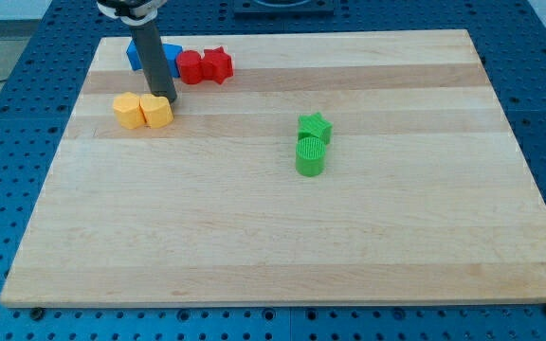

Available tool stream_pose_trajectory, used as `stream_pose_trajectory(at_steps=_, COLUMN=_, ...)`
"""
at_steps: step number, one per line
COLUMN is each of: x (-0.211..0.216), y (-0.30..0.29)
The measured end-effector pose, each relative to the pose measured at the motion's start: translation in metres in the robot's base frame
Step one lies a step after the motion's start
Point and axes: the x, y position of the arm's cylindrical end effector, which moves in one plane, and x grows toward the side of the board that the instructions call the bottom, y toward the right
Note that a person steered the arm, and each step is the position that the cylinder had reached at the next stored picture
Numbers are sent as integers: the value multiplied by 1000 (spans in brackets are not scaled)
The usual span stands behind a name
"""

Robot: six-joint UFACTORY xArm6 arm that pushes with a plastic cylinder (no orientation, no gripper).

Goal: Separate the red star from the red circle

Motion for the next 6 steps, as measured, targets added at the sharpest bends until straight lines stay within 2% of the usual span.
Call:
stream_pose_trajectory(at_steps=2, x=-30, y=-38)
stream_pose_trajectory(at_steps=3, x=-37, y=-2)
stream_pose_trajectory(at_steps=5, x=-50, y=-1)
stream_pose_trajectory(at_steps=6, x=-70, y=43)
